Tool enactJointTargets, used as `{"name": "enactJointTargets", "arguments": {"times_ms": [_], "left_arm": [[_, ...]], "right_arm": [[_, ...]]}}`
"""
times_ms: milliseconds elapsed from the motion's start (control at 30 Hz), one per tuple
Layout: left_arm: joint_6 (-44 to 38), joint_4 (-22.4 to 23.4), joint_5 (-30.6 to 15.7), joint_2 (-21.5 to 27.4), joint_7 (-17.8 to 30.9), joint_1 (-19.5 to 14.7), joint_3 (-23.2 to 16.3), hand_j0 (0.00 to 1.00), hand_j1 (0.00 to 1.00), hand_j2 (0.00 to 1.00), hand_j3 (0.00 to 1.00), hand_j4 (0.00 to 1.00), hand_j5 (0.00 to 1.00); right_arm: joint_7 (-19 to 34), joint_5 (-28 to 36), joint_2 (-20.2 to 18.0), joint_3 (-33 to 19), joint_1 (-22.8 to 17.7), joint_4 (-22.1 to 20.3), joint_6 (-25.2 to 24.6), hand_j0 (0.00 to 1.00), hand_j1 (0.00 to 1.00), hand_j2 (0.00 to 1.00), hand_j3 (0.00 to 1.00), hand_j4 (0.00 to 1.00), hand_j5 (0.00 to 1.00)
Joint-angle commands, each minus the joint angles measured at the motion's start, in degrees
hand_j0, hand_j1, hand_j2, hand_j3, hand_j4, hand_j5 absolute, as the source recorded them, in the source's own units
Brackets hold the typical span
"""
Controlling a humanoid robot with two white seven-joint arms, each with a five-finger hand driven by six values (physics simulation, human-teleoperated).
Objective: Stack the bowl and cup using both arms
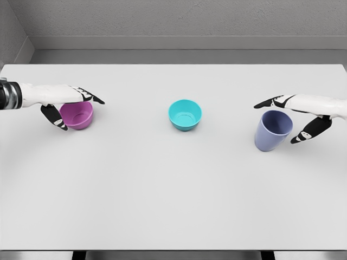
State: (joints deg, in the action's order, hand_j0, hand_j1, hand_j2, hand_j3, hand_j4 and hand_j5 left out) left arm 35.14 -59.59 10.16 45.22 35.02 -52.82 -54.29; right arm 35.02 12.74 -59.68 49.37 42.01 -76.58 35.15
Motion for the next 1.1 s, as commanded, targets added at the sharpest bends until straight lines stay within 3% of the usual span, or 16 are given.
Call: {"name": "enactJointTargets", "arguments": {"times_ms": [0,1067], "left_arm": [[-0.14,0.44,0.03,-0.13,-0.02,0.09,0.15,1.0,1.0,1.0,1.0,1.0,1.0],[-0.14,2.73,1.26,-1.89,-0.02,0.18,0.15,1.0,1.0,1.0,1.0,1.0,1.0]], "right_arm": [[-0.02,0.27,0.62,-0.07,0.0,0.38,-0.15,1.0,1.0,1.0,1.0,1.0,1.0],[-0.02,-1.58,3.25,0.81,0.18,4.33,-0.15,1.0,1.0,1.0,1.0,1.0,1.0]]}}
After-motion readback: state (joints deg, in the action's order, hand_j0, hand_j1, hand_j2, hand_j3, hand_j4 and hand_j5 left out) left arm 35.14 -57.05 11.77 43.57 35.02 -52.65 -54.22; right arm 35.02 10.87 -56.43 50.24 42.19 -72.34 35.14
